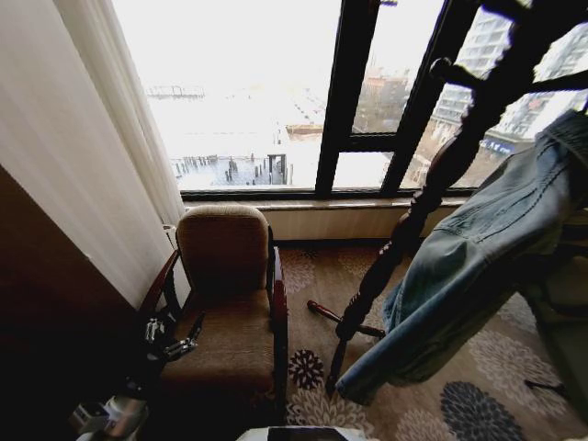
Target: Pick up the clothes from the bed and hang them on the clothes hanger.
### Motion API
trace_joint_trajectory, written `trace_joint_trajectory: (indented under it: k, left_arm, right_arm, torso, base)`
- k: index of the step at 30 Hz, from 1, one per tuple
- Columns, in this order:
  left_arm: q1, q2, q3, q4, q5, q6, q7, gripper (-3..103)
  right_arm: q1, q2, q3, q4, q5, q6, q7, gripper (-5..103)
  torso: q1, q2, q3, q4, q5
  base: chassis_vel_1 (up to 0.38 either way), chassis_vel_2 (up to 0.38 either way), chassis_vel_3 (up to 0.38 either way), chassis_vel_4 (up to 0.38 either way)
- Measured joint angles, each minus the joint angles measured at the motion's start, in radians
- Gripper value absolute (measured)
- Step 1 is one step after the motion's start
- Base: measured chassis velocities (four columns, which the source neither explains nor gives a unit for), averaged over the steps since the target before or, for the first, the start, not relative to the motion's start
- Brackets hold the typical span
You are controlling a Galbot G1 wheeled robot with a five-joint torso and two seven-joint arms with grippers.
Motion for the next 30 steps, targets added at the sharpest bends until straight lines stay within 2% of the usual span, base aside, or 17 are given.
trace_joint_trajectory:
  k: [1,3,4,7,10,14,16,19,24,30]
  left_arm:
    - [0.000,0.000,0.000,0.000,0.000,0.000,0.000,100]
    - [0.001,-0.001,0.001,0.000,0.002,0.000,0.000,100]
    - [0.001,-0.001,0.001,0.000,0.002,0.000,0.000,100]
    - [0.000,-0.001,0.000,0.002,0.002,-0.001,0.000,100]
    - [0.002,-0.001,-0.001,0.004,0.000,-0.001,0.002,100]
    - [0.003,0.001,-0.007,0.005,-0.008,-0.002,0.003,100]
    - [0.003,0.002,-0.008,0.005,-0.010,-0.002,0.003,100]
    - [0.004,0.002,-0.010,0.005,-0.011,-0.002,0.004,100]
    - [0.006,0.000,-0.010,0.005,-0.011,-0.002,0.007,100]
    - [0.001,-0.003,-0.011,0.006,-0.012,-0.003,0.008,100]
  right_arm:
    - [0.000,0.000,0.000,0.000,0.000,0.000,0.000,20]
    - [-0.002,0.003,0.000,0.004,0.001,-0.006,0.002,30]
    - [-0.002,0.003,0.000,0.004,0.001,-0.006,0.002,30]
    - [-0.009,0.004,0.000,0.015,0.006,-0.011,0.003,47]
    - [-0.012,0.004,0.000,0.018,0.006,-0.011,0.003,52]
    - [-0.017,0.003,-0.002,0.023,0.007,-0.012,0.003,74]
    - [-0.017,0.005,-0.003,0.024,0.007,-0.012,0.003,74]
    - [-0.022,0.009,-0.005,0.031,0.006,-0.013,0.005,90]
    - [-0.041,0.017,-0.004,0.050,0.004,-0.017,0.007,100]
    - [-0.085,0.034,-0.011,0.087,-0.026,-0.018,0.008,100]
  torso:
    - [0.000,0.000,0.000,0.0000,0.0000]
    - [0.000,0.000,0.000,0.0000,0.0003]
    - [0.000,0.000,0.000,0.0000,0.0003]
    - [0.000,0.000,0.000,-0.0001,0.0002]
    - [0.000,0.000,0.000,-0.0001,0.0002]
    - [0.000,0.000,0.000,-0.0001,0.0002]
    - [0.000,0.000,0.000,-0.0001,0.0001]
    - [0.000,0.000,0.000,-0.0001,0.0003]
    - [0.000,0.000,0.000,0.0000,0.0002]
    - [0.000,0.000,0.000,-0.0002,0.0003]
  base:
    - [0.000,0.000,0.000,0.000]
    - [0.000,0.000,0.000,0.000]
    - [0.000,0.000,0.000,0.000]
    - [0.000,0.000,0.000,0.000]
    - [0.000,0.000,0.000,0.000]
    - [0.000,0.000,0.000,0.000]
    - [0.000,0.000,0.000,0.000]
    - [0.000,0.000,0.000,0.000]
    - [0.000,0.000,0.000,0.000]
    - [0.000,0.000,0.000,0.000]
